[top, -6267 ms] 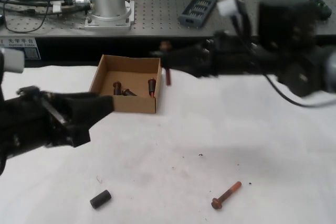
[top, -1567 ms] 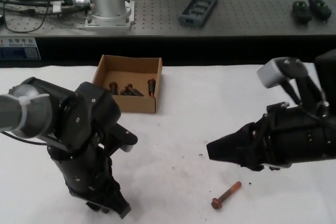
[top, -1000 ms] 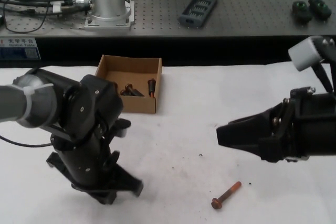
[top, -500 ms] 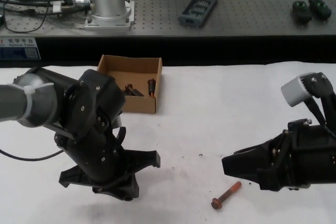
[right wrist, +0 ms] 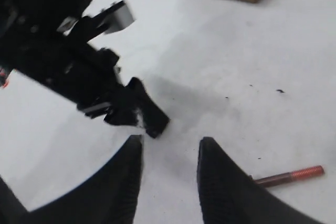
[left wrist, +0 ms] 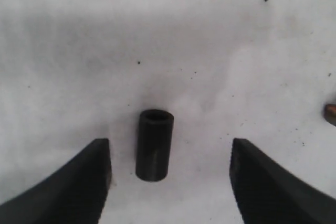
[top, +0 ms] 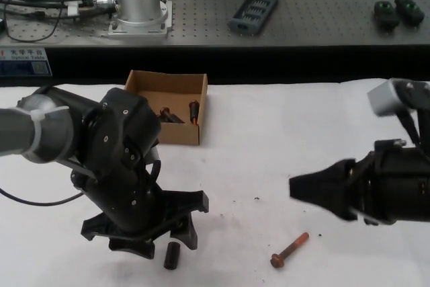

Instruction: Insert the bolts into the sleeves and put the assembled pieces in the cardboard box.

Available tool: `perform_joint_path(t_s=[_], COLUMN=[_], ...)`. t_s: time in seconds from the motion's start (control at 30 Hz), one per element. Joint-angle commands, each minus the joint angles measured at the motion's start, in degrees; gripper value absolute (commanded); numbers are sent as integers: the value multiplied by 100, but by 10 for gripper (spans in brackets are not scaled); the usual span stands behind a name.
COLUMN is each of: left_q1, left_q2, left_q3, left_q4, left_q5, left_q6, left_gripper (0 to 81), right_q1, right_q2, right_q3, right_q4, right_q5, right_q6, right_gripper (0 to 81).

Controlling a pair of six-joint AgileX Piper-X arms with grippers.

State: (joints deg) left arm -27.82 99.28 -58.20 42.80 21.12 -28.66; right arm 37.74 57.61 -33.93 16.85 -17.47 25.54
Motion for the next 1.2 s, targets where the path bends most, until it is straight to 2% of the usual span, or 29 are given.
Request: perform_joint_path(t_s=[0.0, 0.1, 0.17, 0.3, 0.43, 0.53, 0.77, 1.0, 1.17], left_q1=[-15, -15, -15, -15, -15, -15, -15, -15, -15], left_q2=[-17, -78, -186, -664, -1399, -2070, -3480, -4459, -4893], left_q3=[-74, -92, -103, -102, -102, -102, -102, -102, -102], left_q4=[65, 299, 431, 398, 47, -400, -1114, -1161, -1161], left_q5=[28, 5, -109, -716, -1188, -1190, -1190, -1190, -1190], left_q6=[170, 707, 1137, 1847, 2321, 2396, 2396, 2438, 2438], left_gripper=[461, 461, 461, 438, 428, 428, 428, 428, 428], right_q1=[-31, -31, -31, -31, -31, -31, -31, -31, -31], right_q2=[50, 283, 499, 1067, 1719, 2172, 2938, 3393, 3640], right_q3=[-8, -18, -18, -18, -86, -186, -443, -756, -769], right_q4=[-135, -135, -135, -89, -126, -128, -137, -43, -41], right_q5=[926, 1311, 1311, 1235, 1082, 886, 779, 796, 796], right_q6=[1396, 1739, 1790, 2494, 2849, 3094, 4280, 4666, 4931], right_gripper=[274, 274, 274, 277, 330, 380, 383, 383, 321])
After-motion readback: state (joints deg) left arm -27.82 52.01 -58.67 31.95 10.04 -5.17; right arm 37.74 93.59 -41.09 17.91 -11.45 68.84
